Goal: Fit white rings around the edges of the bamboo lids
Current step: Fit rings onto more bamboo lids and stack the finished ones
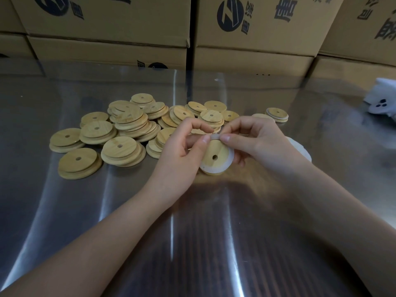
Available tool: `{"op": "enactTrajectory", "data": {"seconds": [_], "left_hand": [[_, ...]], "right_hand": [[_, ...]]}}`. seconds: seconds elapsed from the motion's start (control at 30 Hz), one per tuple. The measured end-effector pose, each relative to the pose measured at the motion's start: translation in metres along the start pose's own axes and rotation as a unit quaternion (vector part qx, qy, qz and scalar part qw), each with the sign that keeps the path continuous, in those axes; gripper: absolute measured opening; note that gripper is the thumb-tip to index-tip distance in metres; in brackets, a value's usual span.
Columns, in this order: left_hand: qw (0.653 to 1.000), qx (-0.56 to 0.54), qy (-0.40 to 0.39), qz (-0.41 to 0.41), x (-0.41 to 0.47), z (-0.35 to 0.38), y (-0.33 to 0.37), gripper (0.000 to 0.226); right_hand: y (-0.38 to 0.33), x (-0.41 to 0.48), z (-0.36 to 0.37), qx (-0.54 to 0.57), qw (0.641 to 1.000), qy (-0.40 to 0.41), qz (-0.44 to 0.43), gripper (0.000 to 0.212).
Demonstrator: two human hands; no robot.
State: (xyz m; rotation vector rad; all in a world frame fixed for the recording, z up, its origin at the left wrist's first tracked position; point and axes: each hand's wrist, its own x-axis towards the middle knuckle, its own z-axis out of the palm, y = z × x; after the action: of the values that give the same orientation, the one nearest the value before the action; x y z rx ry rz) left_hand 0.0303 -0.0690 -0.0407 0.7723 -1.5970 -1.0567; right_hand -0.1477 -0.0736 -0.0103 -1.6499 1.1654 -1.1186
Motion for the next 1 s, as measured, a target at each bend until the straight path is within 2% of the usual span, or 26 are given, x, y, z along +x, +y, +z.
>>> {"op": "enactTrajectory", "data": {"seconds": [0.2, 1.0], "left_hand": [[1.0, 0.003, -0.001, -0.002, -0.0006, 0.0004, 0.0022, 0.023], [0.998, 0.016, 0.046, -0.026, 0.0032, 0.0014, -0.0015, 0.019]], "right_hand": [[0.0003, 0.0013, -0.0001, -0.002, 1.0, 0.002, 0.004, 0.006], [-0.0011, -0.0002, 0.0019, -0.014, 1.0, 0.006, 0.017, 0.015]]}}
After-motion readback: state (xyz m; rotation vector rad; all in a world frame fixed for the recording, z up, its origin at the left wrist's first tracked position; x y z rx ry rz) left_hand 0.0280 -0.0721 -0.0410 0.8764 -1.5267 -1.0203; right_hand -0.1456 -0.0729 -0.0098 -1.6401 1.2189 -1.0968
